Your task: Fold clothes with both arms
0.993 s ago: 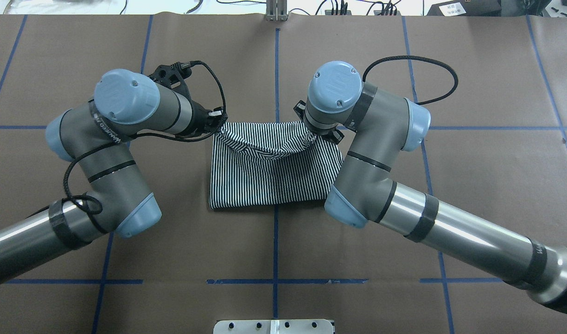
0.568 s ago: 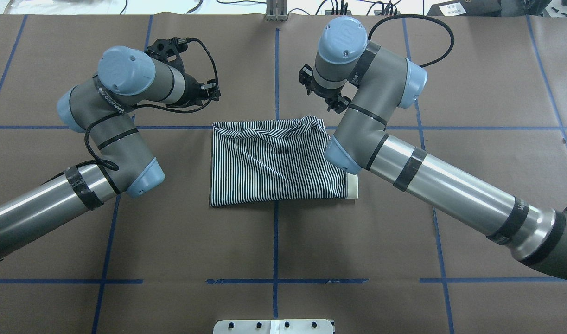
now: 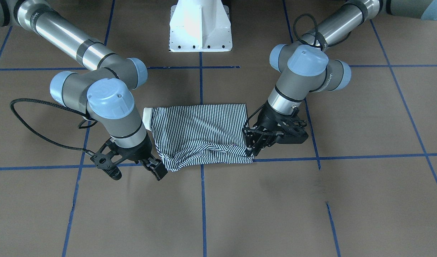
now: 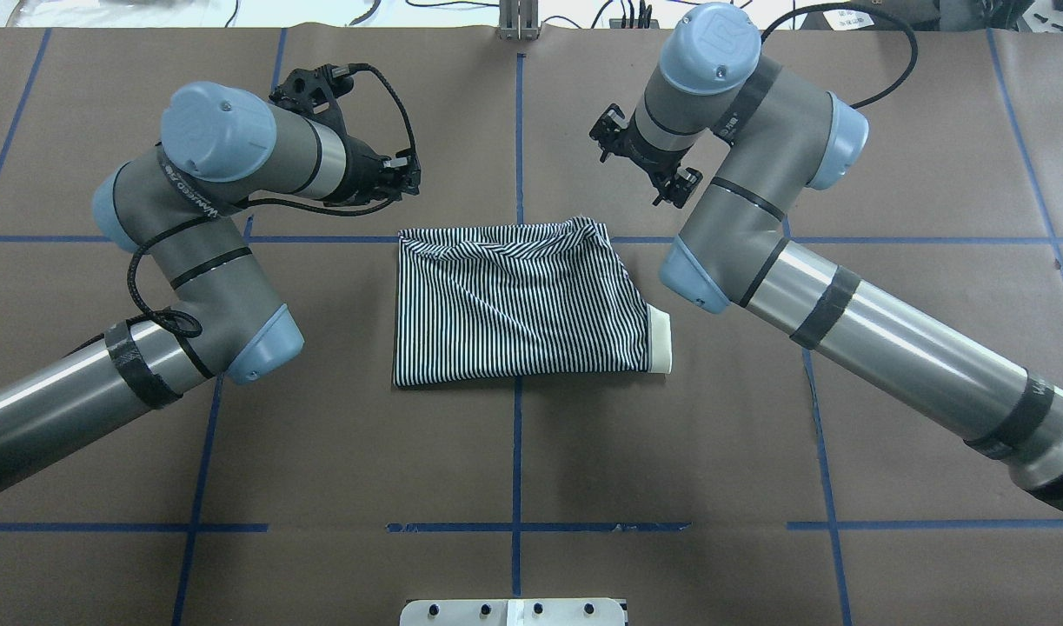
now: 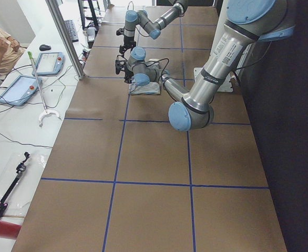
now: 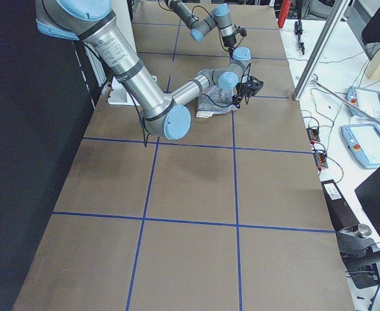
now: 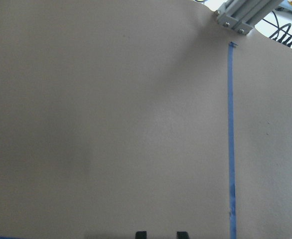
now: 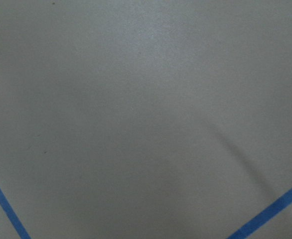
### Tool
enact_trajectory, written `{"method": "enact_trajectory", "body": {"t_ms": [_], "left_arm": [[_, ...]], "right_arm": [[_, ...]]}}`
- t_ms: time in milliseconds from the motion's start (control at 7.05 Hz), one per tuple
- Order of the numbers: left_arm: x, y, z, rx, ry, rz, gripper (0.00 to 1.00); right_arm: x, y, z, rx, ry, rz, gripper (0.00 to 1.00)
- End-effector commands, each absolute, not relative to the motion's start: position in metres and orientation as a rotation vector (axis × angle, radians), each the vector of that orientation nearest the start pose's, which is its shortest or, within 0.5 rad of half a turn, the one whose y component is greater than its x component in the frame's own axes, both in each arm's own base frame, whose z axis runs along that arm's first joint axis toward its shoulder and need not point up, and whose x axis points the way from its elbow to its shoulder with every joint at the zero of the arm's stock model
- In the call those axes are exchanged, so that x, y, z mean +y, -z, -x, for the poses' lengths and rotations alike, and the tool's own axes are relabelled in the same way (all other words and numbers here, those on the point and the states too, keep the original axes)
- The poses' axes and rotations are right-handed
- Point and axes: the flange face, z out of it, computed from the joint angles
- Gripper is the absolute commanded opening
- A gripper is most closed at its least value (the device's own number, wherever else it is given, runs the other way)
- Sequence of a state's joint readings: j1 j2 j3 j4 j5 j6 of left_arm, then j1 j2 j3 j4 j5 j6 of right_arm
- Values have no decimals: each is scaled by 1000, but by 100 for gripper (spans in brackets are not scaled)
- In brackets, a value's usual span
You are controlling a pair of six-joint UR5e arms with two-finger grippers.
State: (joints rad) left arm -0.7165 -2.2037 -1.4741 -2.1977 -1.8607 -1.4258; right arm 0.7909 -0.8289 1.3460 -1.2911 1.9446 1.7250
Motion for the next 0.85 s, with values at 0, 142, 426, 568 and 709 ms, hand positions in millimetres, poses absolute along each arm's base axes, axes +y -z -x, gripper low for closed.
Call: {"method": "enact_trajectory", "body": {"t_ms": [0,142,426,568,709], "left_arm": [[-499,-224,-543,1158,244,-144,0],[-507,-219,-566,1125,215,-144,0],[-519,-219,-588,1085,190,-144,0],[-521,-225,-590,1073,187,-144,0],[-525,-229,-597,1054,154,-156,0]], "right_arm": [[-601,-288,433,-905,-692,80,100],[-597,-292,430,-904,-687,80,100],[-596,-290,431,-908,-687,78,100],[-596,-291,430,-908,-684,79,100],[-596,-291,430,-908,-684,79,100]]}}
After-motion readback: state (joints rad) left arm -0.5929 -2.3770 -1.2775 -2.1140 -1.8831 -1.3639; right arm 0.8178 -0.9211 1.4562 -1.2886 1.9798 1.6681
